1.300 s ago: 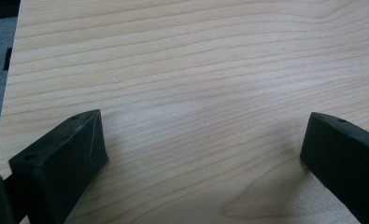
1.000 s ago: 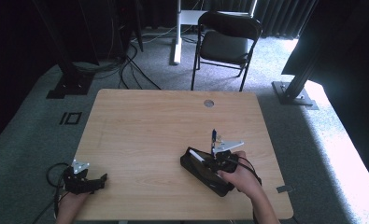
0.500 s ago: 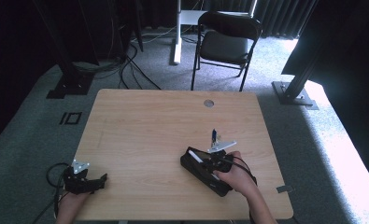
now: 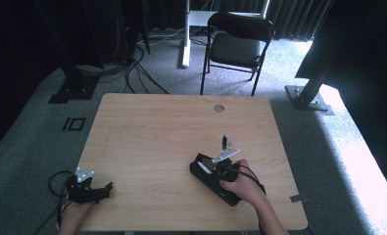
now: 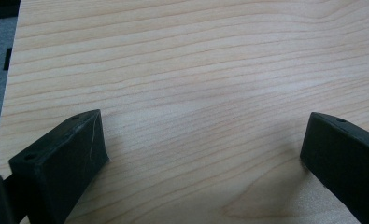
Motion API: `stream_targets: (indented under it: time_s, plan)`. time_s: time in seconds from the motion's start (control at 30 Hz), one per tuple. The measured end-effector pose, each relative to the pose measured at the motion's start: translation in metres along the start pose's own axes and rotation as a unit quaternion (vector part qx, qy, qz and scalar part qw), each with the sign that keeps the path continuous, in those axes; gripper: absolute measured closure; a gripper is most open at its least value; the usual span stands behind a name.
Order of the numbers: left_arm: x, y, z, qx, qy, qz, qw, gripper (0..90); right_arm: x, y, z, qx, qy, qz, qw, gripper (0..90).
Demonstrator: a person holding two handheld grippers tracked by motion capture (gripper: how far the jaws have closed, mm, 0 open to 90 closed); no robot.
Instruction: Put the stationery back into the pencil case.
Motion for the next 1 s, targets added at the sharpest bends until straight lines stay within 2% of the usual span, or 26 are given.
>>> stream_targets:
  time_s: [0.33,0.57,0.77,0.8,0.93,1.0]
  plan:
    - [0.0,0.0,0.0,0.0,0.0,0.0,1.0,0.5,-0.016,0.0,0.003,0.004,-0.004,0.034,0.9994,78.4]
    - [0.0,0.0,0.0,0.0,0.0,0.0,1.0,0.5,-0.013,0.0,0.002,-0.003,0.004,0.03,0.9995,75.2]
    - [0.0,0.0,0.0,0.0,0.0,0.0,1.0,0.5,-0.008,-0.001,0.003,0.002,0.005,0.027,0.9996,74.6]
    - [0.0,0.0,0.0,0.0,0.0,0.0,1.0,0.5,0.002,0.001,0.002,-0.001,0.004,0.008,1.0,73.7]
    - [0.0,0.0,0.0,0.0,0.0,0.0,1.0,0.5,0.012,0.003,0.001,-0.002,0.006,-0.012,0.9999,72.7]
    - [0.0,0.0,0.0,0.0,0.0,0.0,1.0,0.5,0.023,0.004,0.0,-0.008,0.012,-0.034,0.9993,72.4]
Point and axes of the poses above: each handheld gripper's, and its own axes: x roughly backward along the jaws, y roughly out of its top, z roughly to its left, the point moved 8 cm from there along -x, roughly forward along the jaws, and after that the axes turned 14 degrees about z, right-handed, at the moved point
